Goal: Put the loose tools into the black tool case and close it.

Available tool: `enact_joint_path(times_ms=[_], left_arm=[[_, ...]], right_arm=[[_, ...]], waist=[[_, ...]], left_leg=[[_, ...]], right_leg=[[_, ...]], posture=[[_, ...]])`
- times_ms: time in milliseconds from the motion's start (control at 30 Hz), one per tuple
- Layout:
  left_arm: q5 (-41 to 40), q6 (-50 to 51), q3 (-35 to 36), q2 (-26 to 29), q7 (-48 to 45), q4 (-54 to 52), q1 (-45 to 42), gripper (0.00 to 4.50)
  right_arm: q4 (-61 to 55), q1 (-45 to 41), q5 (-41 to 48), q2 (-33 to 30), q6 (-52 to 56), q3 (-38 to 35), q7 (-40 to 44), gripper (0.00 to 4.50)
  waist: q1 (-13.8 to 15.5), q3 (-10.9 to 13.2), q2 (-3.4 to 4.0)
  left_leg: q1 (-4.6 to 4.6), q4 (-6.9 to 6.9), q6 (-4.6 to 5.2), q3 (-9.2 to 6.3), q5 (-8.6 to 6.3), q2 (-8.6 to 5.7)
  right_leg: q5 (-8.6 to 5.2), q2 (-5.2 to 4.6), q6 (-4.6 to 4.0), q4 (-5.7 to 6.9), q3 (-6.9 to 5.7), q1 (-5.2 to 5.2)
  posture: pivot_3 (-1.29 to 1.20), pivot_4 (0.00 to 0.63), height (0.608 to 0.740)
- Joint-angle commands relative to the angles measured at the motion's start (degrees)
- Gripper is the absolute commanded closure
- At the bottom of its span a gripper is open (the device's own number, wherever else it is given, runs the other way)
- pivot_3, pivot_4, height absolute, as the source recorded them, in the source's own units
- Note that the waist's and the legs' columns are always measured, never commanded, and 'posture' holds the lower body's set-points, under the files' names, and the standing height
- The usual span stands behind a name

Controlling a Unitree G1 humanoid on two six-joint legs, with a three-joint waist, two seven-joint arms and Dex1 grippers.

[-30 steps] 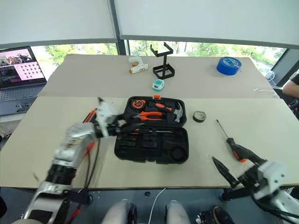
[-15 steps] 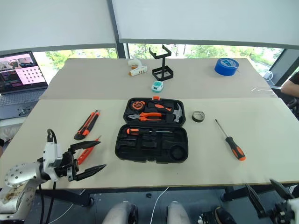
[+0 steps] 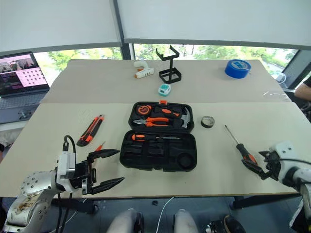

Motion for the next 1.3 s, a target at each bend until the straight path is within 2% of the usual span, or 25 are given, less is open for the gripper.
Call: enact_joint_path(times_ms=[33,167,200,367,500,667,767,900,1067,1300], left_arm=[[-0.79,-0.72,0.23,0.36,0.51,-1.84,-0.58,0.0],[-0.77,-0.76,0.62,0.51,0.86,-1.67,-0.85,0.0],[-0.85,-0.66,1.02,0.7,0.96,-1.58,-0.66,0.0],[-1.1,-0.61,2.9,0.6,2.63,-1.42,0.7,0.0],[-0.96,-1.34,5.95,0.47,4.41,-0.68,2.4,0.0],[-0.8,-2.25,9.71,0.54,5.21,-0.04,6.26,0.0],[-0.51,-2.74,10.75,0.39,5.72,0.27,8.07,0.0],[-0.93,-0.5,11.11,0.58,8.29,-1.65,9.75,0.0],[-2.2,2.16,11.21,0.84,10.2,-4.97,12.52,0.0],[-1.14,1.95,11.09,1.1,10.68,-4.68,11.61,0.0]], right_arm=[[2.72,-1.99,-1.72,0.14,-0.2,0.62,-0.63,2.0],[2.6,-2.48,-0.96,0.3,-5.0,-0.71,1.62,3.38],[1.44,-1.56,0.18,-0.24,-5.69,-1.76,3.4,3.44],[-2.43,1.19,3.99,-1.09,-21.76,-7.19,13.2,3.44],[-13.01,0.61,7.67,-0.91,-24.37,-5.45,20.33,3.44],[-20.61,-9.93,6.51,2.07,-18.3,5.79,21.92,3.44],[-20.87,-17.74,0.43,5.48,-13.83,16.23,21.52,3.44],[-17.53,-24.71,-6.84,9.02,-10.58,25.51,21.46,3.44],[-13.81,-26.91,-9.14,10.42,-11.37,28.78,22.78,3.44],[-10.94,-29.36,-11.68,12.63,-10.45,30.77,22.93,3.44]], waist=[[0.04,-0.01,-0.02],[0.04,0.0,-0.03],[0.02,0.0,-0.02],[0.03,0.05,0.15],[-0.79,0.06,0.16],[-1.22,0.1,0.09],[-0.68,0.14,0.03],[0.07,0.15,0.02],[0.72,0.14,0.02],[0.38,0.15,0.0]], left_leg=[[0.0,0.0,0.0,0.0,0.0,-0.01],[-0.03,0.0,0.0,0.01,0.0,-0.02],[-0.04,0.0,0.0,0.02,0.0,-0.02],[-0.12,0.0,0.02,0.02,-0.02,-0.01],[-0.1,0.0,0.03,0.03,-0.02,0.03],[-0.02,-0.01,-0.02,-0.02,-0.04,0.2],[-0.03,-0.01,-0.05,-0.04,-0.05,0.22],[-0.3,0.0,-0.07,-0.01,-0.04,0.16],[-0.81,0.01,-0.02,0.02,-0.06,-0.06],[-0.72,0.0,0.0,0.06,-0.07,0.01]], right_leg=[[0.01,-0.01,0.02,-0.01,0.0,0.01],[0.05,0.0,0.09,-0.04,0.01,0.0],[0.05,0.0,0.09,-0.04,0.01,-0.01],[0.04,0.04,0.1,-0.03,-0.01,-0.09],[0.04,0.08,0.12,-0.02,0.02,-0.09],[0.08,0.29,0.03,0.0,0.07,-0.1],[0.06,0.27,-0.02,0.02,0.01,-0.13],[0.07,0.1,-0.04,0.06,-0.05,-0.46],[0.1,-0.17,0.02,0.08,-0.12,-0.91],[0.1,-0.07,0.01,0.11,-0.18,-0.89]], posture=[[0.0,0.15,0.74],[0.0,0.15,0.74],[0.0,0.15,0.74],[0.0,0.15,0.74],[0.0,0.15,0.74],[0.0,0.15,0.74],[0.0,0.15,0.74],[0.0,0.15,0.74],[0.0,0.15,0.74],[0.0,0.15,0.74]])
